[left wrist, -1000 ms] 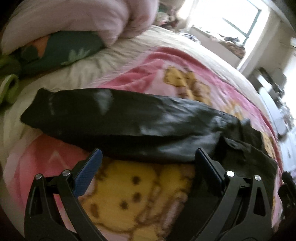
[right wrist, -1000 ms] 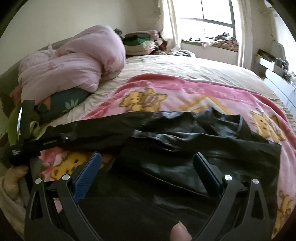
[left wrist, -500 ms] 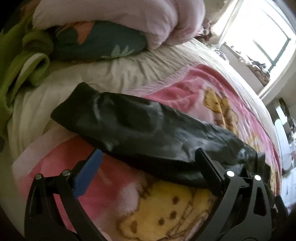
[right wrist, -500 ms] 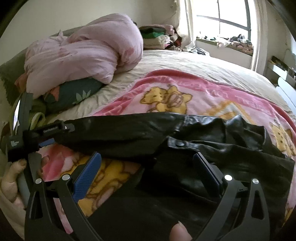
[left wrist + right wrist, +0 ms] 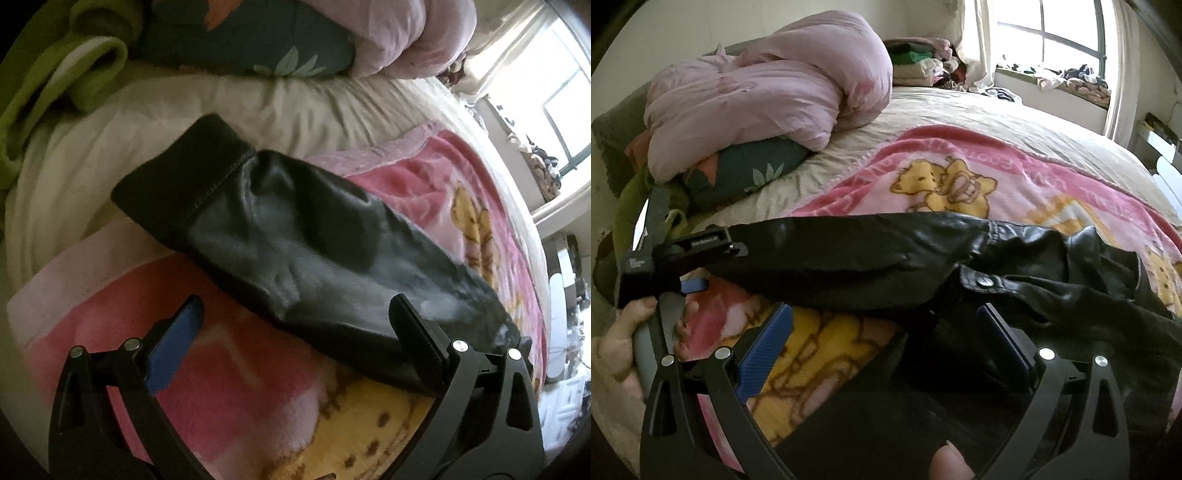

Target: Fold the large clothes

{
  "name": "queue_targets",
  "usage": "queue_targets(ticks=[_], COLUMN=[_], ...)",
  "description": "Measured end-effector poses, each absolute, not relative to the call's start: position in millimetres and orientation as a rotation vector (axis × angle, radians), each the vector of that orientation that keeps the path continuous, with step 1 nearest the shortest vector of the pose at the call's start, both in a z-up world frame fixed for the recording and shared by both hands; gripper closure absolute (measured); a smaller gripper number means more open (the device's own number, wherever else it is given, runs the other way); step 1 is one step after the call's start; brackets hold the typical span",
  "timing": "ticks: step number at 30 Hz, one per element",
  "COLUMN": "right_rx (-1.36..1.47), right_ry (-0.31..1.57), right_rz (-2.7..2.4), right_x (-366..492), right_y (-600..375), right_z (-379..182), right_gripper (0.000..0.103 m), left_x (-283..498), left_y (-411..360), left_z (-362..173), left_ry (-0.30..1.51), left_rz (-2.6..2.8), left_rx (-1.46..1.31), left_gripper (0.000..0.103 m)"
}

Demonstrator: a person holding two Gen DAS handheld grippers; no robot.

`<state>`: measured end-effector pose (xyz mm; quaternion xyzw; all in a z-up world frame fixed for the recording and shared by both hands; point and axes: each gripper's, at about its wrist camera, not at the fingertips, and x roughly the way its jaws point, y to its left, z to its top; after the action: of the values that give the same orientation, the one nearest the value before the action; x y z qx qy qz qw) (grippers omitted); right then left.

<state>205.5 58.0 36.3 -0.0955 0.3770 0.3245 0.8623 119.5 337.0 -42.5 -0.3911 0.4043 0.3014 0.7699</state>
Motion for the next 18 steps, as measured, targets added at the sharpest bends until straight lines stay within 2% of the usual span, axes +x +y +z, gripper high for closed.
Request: queue_targets(ticks=[8,13,15,16,17,18], right_rx=[-0.186,-0.164,-0.165,-0.169,-0.172,-0.176], right_ry=[0.804,0.796,0.793,0.790,0.786,0.779], right_rz=[0.615,0.587,0.570,0.563,0.556,0.549], right_x=[207.5,206.4,204.7,203.1,202.2,200.2], right_y=[18.5,-9.6,-19.3,-25.4,-29.2,-34.2], right_z=[35.2,39.6,40.7,40.9,41.1,41.4], right_gripper=[0.004,0.004,0.004,0.004,0.005,0.005], left_x=[129.3,127.0,126.6,128.5,129.7,130.5], left_y=[351.6,361.8,362.1,361.2,360.5,359.6], left_z=[-60.0,-60.1,-58.5,-57.6,-57.7,-57.6], left_ry=[0.887,0.764,0.727,0.725,0.722,0.708], left_rz=[0.645,0.611,0.608,0.618,0.619,0.607], left_rx=[-0.919,-0.997,-0.996,-0.974,-0.967,-0.972], left_gripper=[0.009,0.010,0.017,0.029,0.050,0.061])
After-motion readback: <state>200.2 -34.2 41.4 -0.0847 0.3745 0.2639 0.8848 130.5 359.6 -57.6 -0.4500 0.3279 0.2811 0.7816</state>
